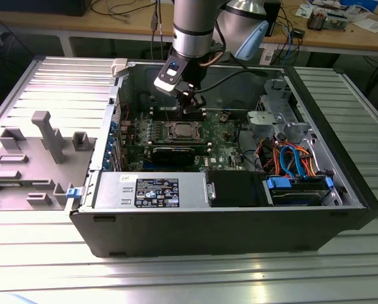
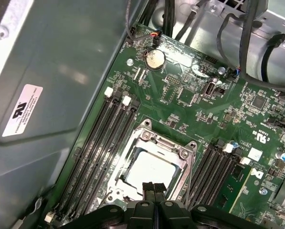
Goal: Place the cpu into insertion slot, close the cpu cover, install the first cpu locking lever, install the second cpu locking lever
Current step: 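Install the first cpu locking lever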
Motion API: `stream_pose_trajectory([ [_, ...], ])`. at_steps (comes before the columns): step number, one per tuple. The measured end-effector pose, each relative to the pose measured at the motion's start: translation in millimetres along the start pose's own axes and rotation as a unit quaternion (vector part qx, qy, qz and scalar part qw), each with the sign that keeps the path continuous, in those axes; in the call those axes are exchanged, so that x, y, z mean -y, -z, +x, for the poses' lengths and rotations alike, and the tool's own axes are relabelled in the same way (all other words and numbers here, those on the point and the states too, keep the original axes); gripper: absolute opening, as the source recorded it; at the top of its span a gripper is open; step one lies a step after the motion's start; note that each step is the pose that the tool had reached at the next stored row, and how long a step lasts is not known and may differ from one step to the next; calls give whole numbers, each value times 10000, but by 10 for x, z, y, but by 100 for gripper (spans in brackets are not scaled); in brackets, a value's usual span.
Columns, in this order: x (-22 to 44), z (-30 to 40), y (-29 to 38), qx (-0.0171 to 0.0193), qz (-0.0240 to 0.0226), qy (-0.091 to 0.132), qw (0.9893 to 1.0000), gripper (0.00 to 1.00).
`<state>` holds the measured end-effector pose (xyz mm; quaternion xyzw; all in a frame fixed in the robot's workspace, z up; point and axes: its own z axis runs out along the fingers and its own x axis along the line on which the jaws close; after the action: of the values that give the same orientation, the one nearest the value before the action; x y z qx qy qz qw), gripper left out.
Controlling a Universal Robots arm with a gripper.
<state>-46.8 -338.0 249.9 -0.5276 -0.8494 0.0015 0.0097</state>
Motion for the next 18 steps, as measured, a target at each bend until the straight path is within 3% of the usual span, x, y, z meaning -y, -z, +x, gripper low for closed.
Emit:
stream_pose_trajectory([
  [9, 0, 0, 0, 4, 6, 350, 9994, 11],
  [18, 0, 0, 0, 10, 12, 783, 9969, 11],
])
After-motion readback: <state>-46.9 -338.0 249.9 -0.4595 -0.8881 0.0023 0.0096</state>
